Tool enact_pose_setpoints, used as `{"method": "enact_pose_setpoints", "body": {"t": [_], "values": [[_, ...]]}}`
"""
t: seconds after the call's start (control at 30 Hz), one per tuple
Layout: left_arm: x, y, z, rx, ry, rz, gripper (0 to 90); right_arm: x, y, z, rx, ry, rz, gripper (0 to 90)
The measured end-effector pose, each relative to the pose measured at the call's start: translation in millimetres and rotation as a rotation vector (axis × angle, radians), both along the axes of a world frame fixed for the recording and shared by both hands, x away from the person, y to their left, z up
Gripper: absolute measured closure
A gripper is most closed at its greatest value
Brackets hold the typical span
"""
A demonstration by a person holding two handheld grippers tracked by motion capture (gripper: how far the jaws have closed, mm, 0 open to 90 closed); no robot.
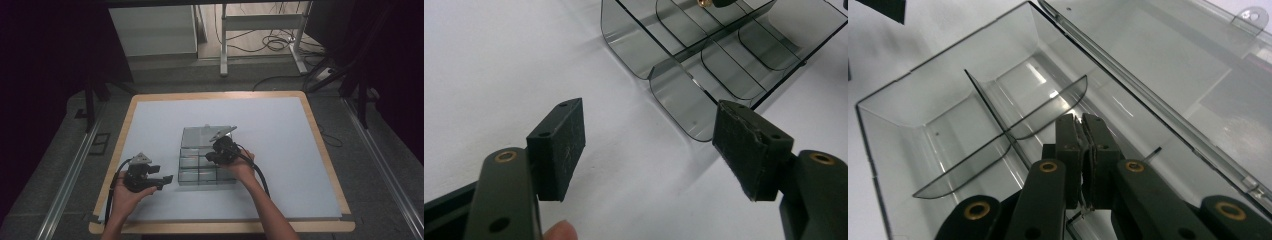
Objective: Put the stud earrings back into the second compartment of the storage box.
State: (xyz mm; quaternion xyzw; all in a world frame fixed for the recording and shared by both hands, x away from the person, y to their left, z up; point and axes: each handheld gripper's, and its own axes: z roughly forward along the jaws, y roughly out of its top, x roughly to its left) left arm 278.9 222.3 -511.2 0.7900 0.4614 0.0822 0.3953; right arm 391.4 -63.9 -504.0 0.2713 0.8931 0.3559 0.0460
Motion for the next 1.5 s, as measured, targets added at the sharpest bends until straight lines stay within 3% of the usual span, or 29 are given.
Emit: {"method": "enact_pose_setpoints", "body": {"t": [0.23,0.33,0.73,0.87,1.0,1.5], "values": [[0.0,0.5,0.2,-0.001,-0.001,0.0,29.9,0.9,0.9,-2.8,-0.012,0.006,-0.001,83.9],[-0.4,1.1,0.7,-0.002,-0.005,0.003,29.9,-1.0,1.9,-1.0,-0.012,-0.023,0.001,67.9],[-1.6,2.5,2.8,-0.009,-0.031,0.027,30.6,-5.7,-14.9,20.5,0.116,-0.076,-0.056,44.2],[-3.3,3.8,5.4,-0.022,-0.049,0.035,31.0,-3.4,-22.4,27.2,0.151,-0.074,-0.077,40.4],[-5.1,4.3,7.6,-0.025,-0.054,0.031,30.9,-2.1,-29.6,35.1,0.176,-0.106,-0.11,36.2],[-0.8,1.8,7.8,-0.024,-0.048,0.019,30.7,9.0,-50.0,43.2,0.189,-0.103,-0.179,32.8]]}}
